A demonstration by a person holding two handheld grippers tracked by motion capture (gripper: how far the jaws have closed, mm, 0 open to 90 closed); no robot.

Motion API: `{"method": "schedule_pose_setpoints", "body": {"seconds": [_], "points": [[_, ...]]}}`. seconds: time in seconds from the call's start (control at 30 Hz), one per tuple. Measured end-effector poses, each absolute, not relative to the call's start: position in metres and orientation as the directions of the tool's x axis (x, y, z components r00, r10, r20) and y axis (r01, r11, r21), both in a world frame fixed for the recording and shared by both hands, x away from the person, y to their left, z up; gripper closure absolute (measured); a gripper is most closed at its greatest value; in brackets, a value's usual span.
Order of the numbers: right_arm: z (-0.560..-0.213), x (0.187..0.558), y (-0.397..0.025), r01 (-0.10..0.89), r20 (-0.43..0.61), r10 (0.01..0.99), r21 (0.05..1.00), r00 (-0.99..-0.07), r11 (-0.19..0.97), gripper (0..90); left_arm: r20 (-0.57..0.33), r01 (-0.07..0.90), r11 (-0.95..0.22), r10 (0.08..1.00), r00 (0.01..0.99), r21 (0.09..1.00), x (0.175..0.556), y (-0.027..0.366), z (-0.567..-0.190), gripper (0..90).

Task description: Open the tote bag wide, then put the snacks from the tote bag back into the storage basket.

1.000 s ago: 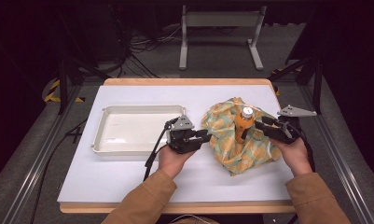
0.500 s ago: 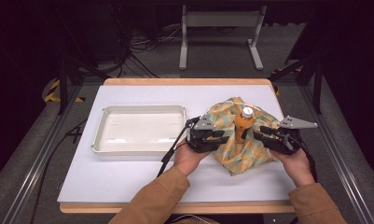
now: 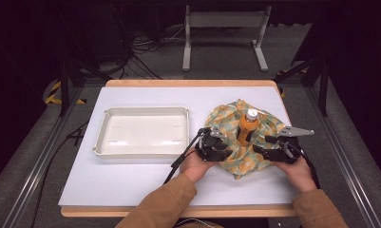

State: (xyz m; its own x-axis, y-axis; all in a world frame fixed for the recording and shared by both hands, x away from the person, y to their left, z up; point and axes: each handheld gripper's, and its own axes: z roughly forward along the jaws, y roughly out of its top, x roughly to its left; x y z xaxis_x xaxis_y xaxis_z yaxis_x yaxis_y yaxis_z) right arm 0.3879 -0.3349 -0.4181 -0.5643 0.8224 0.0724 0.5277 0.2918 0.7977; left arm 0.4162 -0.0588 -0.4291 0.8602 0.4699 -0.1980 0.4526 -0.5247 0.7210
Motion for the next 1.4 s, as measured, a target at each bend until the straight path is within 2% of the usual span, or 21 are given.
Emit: {"method": "schedule_pose_setpoints", "body": {"seconds": [0.23, 0.43, 0.53, 0.63, 0.8, 0.97, 1.13, 1.4], "points": [[-0.43, 0.388, -0.328, 0.542, 0.026, 0.808, 0.754, -0.589, 0.371, 20.7, -0.189, 0.486, -0.553, 0.507, 0.841, 0.677, 0.419, -0.058, -0.435, 63.6], [-0.44, 0.386, -0.325, 0.543, -0.057, 0.788, 0.694, -0.613, 0.472, 17.1, -0.191, 0.476, -0.541, 0.499, 0.845, 0.693, 0.418, -0.055, -0.433, 59.1], [-0.441, 0.383, -0.325, 0.534, -0.076, 0.785, 0.693, -0.615, 0.485, 16.3, -0.198, 0.462, -0.518, 0.485, 0.852, 0.72, 0.415, -0.052, -0.428, 55.5], [-0.438, 0.38, -0.325, 0.52, -0.093, 0.788, 0.704, -0.609, 0.485, 16.1, -0.202, 0.447, -0.492, 0.473, 0.858, 0.747, 0.413, -0.048, -0.42, 52.2], [-0.427, 0.369, -0.324, 0.473, -0.111, 0.789, 0.746, -0.604, 0.468, 18.8, -0.229, 0.432, -0.447, 0.44, 0.869, 0.783, 0.411, -0.038, -0.406, 40.1], [-0.418, 0.362, -0.326, 0.441, -0.105, 0.792, 0.782, -0.602, 0.44, 19.1, -0.221, 0.407, -0.419, 0.424, 0.878, 0.812, 0.41, -0.031, -0.394, 37.9], [-0.403, 0.344, -0.332, 0.399, -0.05, 0.782, 0.838, -0.622, 0.371, 19.0, -0.194, 0.352, -0.398, 0.385, 0.902, 0.847, 0.412, -0.026, -0.375, 35.8], [-0.393, 0.324, -0.335, 0.341, -0.044, 0.756, 0.874, -0.653, 0.345, 22.6, -0.185, 0.306, -0.342, 0.343, 0.921, 0.888, 0.419, -0.026, -0.354, 33.9]]}}
